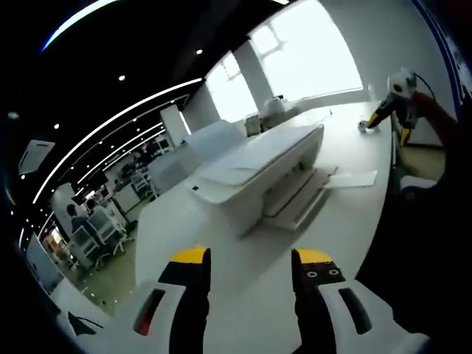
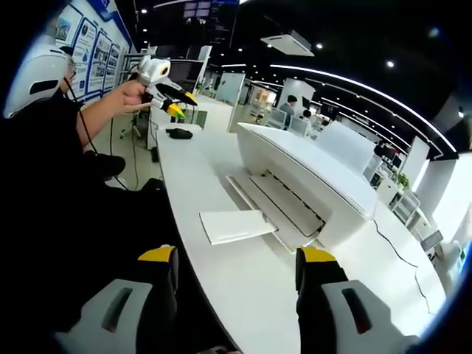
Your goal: Remove the paper from the printer output slot and place it on top of the printer
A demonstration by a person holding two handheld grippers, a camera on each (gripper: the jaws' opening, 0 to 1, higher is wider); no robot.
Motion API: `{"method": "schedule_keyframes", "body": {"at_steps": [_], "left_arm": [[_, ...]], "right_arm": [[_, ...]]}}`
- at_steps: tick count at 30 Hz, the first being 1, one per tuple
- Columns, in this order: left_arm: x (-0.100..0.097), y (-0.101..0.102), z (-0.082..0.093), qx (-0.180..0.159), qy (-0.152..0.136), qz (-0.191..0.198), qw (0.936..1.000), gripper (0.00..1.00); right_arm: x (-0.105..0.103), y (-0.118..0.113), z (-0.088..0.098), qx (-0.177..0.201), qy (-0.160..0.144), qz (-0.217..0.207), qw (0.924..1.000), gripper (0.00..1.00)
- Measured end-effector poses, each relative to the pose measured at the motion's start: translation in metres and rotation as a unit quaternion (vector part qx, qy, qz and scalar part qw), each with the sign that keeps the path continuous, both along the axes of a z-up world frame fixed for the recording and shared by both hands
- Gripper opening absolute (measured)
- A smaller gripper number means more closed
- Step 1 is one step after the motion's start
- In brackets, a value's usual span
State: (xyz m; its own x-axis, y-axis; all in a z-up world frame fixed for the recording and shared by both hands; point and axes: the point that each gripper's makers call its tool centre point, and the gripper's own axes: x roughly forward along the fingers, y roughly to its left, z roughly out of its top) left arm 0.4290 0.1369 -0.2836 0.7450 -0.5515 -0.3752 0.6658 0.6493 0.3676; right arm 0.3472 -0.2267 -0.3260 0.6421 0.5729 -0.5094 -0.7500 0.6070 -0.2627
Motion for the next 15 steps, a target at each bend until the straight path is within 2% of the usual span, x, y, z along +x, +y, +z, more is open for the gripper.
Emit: {"method": "schedule_keyframes", "body": {"at_steps": [2,5,10,15], "left_arm": [[-0.004,0.001,0.0,0.002,-0.002,0.0,1.0,0.51],[-0.01,0.002,0.003,-0.004,-0.007,0.001,1.0,0.52],[-0.016,0.004,0.001,-0.004,-0.011,0.002,0.9999,0.52],[-0.024,0.0,0.004,-0.024,-0.008,-0.006,0.9997,0.52]], "right_arm": [[0.002,-0.002,0.001,0.001,-0.003,-0.008,1.0,0.67],[0.004,-0.003,0.007,0.022,-0.009,-0.014,0.9996,0.69],[0.004,-0.003,0.008,0.024,-0.012,-0.015,0.9995,0.69],[0.005,-0.005,0.008,0.028,-0.012,-0.019,0.9994,0.69]]}}
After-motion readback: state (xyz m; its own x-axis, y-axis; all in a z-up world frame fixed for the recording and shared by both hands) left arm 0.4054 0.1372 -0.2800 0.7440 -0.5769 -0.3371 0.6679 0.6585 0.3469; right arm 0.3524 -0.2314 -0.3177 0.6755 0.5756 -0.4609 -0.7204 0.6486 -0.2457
